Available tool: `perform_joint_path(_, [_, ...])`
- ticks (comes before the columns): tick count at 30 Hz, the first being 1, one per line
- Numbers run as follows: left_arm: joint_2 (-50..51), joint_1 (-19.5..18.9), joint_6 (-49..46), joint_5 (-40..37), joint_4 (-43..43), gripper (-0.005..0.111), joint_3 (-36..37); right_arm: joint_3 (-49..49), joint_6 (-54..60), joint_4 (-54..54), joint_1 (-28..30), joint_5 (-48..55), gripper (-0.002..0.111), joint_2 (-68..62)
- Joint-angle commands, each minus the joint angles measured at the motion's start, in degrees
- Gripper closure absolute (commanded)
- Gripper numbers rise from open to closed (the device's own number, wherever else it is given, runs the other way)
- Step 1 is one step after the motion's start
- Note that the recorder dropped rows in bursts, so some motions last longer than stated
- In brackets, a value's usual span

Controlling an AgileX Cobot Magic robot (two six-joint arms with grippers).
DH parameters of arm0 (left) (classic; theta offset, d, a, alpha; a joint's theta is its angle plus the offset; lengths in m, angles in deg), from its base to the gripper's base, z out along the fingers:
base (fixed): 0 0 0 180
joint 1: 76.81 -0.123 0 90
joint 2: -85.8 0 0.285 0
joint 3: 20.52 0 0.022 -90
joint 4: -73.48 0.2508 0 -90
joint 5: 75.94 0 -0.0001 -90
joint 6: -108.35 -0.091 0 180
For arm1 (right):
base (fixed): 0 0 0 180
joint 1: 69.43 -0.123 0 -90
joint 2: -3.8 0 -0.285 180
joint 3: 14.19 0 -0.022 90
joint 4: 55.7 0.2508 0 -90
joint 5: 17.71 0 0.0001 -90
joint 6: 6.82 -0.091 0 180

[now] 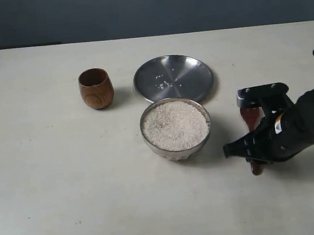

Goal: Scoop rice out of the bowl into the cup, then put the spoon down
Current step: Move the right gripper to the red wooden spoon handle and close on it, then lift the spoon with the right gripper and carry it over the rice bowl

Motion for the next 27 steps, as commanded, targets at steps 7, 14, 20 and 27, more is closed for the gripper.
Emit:
perform_joint_path(7, [0.23, -0.04, -0.2, -0.17, 0.05, 0.106, -0.34, -0.16, -11.8, -18.31, 0.27, 6.02, 0.08, -0.12])
perform_joint_path(14, [0.23, -0.04, -0.2, -0.17, 0.05, 0.106, -0.34, -0.16, -18.25, -25.38, 0.27, 7.43, 0.08, -0.12])
perform_joint_path(20, [0.23, -0.04, -0.2, -0.17, 0.05, 0.106, -0.34, -0.16, -19.78, -25.63, 0.27, 5.46, 0.08, -0.12])
perform_joint_path(27, [0.23, -0.04, -0.2, -0.17, 0.05, 0.106, -0.34, -0.16, -21.92, -28.28, 0.27, 4.71, 0.08, -0.12])
